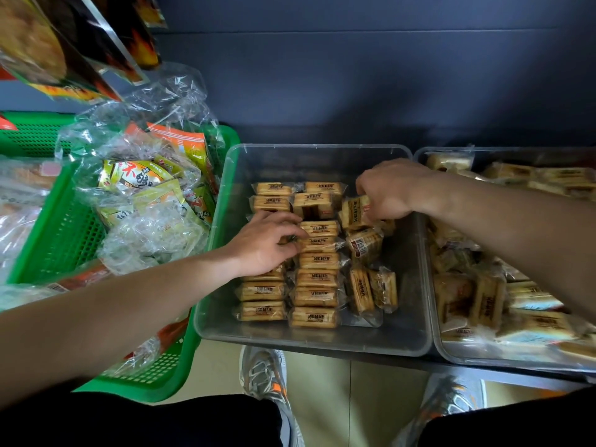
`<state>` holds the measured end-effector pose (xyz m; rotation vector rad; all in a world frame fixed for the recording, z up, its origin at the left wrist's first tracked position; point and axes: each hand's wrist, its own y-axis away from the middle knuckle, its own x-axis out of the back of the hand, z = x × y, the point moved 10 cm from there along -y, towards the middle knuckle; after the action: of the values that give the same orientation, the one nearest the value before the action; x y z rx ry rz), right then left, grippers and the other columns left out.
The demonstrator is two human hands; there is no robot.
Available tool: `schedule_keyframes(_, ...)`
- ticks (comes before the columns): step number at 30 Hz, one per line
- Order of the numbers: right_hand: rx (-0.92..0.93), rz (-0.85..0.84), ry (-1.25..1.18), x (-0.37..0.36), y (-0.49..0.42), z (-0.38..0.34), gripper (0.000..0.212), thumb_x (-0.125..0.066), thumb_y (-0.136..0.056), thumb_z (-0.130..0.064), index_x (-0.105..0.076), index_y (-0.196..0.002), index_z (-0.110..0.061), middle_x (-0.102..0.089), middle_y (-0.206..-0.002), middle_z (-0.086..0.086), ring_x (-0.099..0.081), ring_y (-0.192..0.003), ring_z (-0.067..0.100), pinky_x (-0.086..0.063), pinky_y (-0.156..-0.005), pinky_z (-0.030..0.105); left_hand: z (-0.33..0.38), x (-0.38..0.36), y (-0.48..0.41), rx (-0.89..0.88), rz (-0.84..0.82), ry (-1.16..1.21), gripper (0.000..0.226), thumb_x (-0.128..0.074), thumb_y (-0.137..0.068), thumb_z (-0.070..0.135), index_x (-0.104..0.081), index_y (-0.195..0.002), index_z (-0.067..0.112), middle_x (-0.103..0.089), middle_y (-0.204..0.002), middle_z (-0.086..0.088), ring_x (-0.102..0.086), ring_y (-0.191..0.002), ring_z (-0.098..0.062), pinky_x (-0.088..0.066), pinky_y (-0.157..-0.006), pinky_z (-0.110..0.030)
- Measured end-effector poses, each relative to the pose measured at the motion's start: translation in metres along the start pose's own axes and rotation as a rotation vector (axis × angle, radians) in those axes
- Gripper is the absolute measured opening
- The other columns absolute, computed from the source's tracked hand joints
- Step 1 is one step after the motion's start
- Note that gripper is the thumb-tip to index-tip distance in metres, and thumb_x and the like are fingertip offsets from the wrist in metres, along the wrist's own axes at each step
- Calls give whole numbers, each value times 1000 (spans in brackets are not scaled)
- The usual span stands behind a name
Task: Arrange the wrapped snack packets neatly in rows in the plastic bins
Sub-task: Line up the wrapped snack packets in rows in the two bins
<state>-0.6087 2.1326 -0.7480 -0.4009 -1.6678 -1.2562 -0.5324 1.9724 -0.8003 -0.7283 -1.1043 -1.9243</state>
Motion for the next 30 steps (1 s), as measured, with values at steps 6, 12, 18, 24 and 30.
schedule_keyframes(6,19,-109,-201,-10,5,-3,50,-79,-81,-22,-62,-128,-21,-59,-118,0,-59,-105,20,-55,-91,37,-1,-1,0,-6,-10,13,35,-57,-100,40,-60,-135,41,-38,-155,15,-21,-145,-22,-18,-121,-44)
schedule_keyframes(12,90,178,-589,18,6,3,40,-78,-81,-15,-62,-115,-29,-59,-107,-12,-57,-98,10,-42,-77,22,-3,-2,-1,-26,-14,12,35,-58,-99,41,-61,-133,42,-39,-155,15,-23,-145,-21,-19,-121,-45)
schedule_keyframes(18,235,375,-600,12,-3,-24,34,-80,-79,-9,-59,-102,-23,-55,-106,-5,-55,-100,14,-47,-86,31,-2,-1,-2,-54,-7,-7,34,-59,-98,41,-63,-132,40,-42,-154,13,-27,-145,-20,-18,-120,-43)
schedule_keyframes(24,227,426,-374,-7,-7,-40,28,-75,-83,-14,-53,-94,-28,-50,-105,-8,-53,-96,15,-51,-83,40,1,5,-1,-55,29,9,33,-62,-98,35,-65,-130,36,-46,-150,13,-31,-141,-16,-16,-114,-29)
schedule_keyframes(30,221,372,-548,-3,-13,-31,10,-72,-92,-26,-73,-102,-27,-63,-107,-9,-59,-104,13,-50,-95,38,-1,13,4,-28,110,72,31,-67,-94,29,-70,-125,30,-57,-138,12,-43,-134,-15,-27,-120,-37)
